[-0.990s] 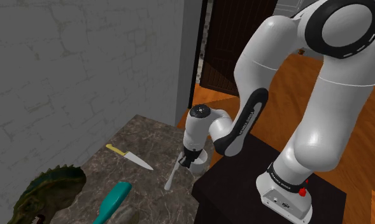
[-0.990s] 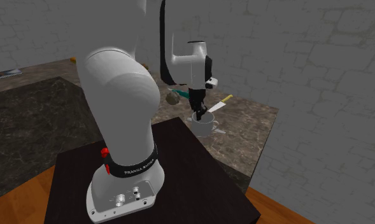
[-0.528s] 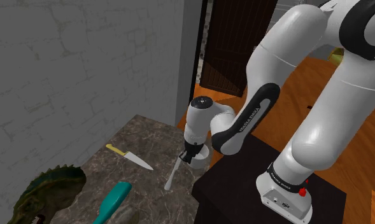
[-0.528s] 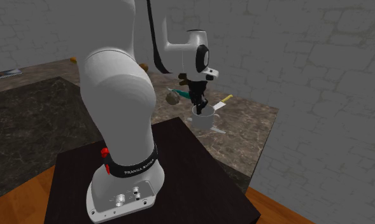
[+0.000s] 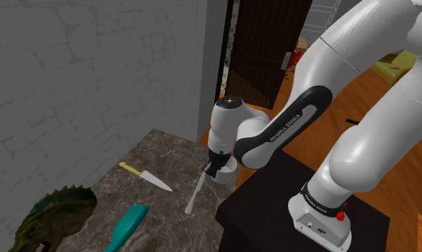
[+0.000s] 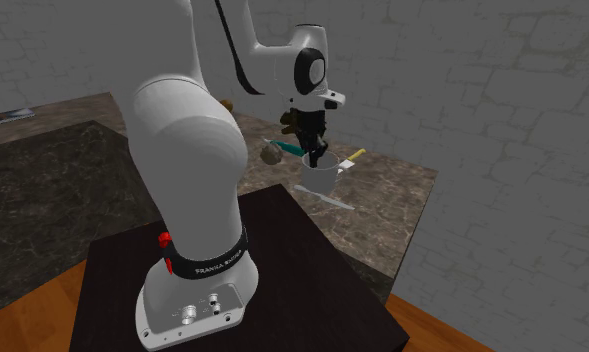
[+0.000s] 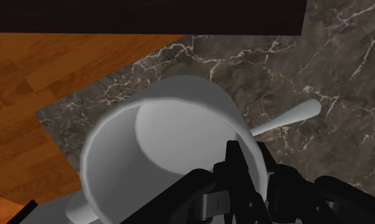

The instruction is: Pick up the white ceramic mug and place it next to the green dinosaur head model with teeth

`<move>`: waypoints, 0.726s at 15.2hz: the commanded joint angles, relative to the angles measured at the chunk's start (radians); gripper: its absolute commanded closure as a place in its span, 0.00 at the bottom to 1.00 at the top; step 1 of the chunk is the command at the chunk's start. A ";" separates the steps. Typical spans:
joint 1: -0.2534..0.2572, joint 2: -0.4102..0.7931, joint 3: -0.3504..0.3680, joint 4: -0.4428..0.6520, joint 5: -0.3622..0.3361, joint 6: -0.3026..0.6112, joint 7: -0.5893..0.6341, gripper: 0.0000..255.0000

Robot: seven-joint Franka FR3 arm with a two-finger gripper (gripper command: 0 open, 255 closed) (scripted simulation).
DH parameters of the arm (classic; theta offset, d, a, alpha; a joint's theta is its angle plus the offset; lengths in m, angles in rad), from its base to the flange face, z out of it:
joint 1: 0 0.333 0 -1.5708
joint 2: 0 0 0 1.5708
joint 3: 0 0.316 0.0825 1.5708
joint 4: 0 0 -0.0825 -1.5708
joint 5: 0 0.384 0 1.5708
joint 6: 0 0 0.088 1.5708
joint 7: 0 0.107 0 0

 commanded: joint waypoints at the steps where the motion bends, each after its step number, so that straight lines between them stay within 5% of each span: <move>1: 0.016 -0.043 -0.008 -0.003 0.048 -0.035 -0.038 1.00; 11: 0.070 -0.208 -0.054 0.026 0.150 -0.220 -0.121 1.00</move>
